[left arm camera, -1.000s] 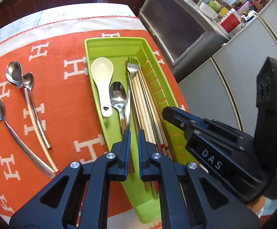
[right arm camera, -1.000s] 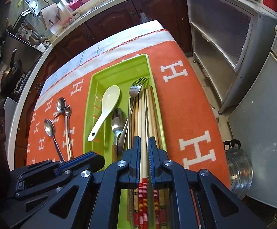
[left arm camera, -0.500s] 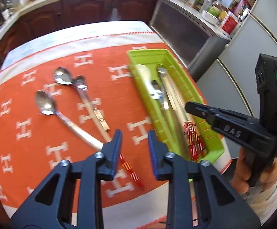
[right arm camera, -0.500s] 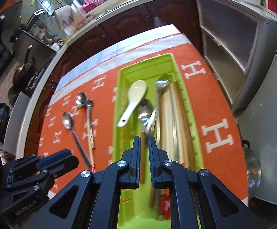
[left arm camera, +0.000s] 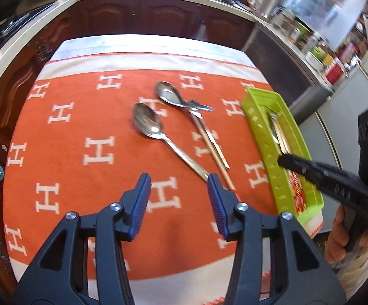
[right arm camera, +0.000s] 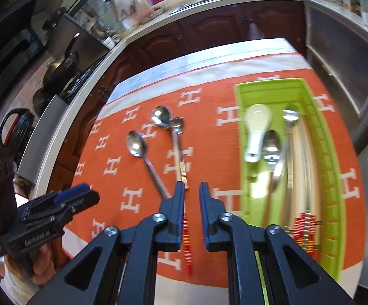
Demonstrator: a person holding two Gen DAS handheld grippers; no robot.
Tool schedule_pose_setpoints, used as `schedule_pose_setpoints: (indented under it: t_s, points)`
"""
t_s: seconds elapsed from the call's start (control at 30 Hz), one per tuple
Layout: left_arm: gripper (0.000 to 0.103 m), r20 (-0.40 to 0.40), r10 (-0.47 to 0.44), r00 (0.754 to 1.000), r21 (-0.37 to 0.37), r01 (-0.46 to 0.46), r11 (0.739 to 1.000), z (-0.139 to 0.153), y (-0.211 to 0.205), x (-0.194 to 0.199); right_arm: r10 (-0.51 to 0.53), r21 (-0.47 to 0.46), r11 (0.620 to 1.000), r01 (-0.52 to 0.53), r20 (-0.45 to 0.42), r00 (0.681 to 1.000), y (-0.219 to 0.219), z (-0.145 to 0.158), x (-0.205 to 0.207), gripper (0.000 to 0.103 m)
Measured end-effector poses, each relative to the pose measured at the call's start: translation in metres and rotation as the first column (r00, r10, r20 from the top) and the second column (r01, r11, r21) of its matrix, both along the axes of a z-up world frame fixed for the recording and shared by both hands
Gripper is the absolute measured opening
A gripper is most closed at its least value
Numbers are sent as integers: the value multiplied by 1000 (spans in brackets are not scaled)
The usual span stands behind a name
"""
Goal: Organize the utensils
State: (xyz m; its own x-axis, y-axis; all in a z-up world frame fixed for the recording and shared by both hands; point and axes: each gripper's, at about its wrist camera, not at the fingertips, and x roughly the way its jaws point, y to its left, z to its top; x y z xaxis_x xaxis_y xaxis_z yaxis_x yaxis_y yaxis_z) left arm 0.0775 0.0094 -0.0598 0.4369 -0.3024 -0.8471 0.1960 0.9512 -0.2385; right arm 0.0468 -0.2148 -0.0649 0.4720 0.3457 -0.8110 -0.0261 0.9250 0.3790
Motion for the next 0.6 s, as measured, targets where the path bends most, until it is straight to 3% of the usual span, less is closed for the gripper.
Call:
schedule_pose_setpoints:
  t_s: [0.23, 0.43, 0.6]
  points:
    - [43, -28, 56, 998, -41, -57, 998, -37, 29, 48, 73, 6, 997, -73, -34, 997, 41, -21, 22, 14]
    - [43, -34, 39, 999, -99, -42, 994, -71, 30, 92, 74, 23, 997, -73, -65, 995, 54, -44, 53, 14]
    - [43, -38, 36, 999, -112, -40, 993, -94, 22, 121, 59, 32, 998, -57, -51, 997, 52, -41, 84, 14]
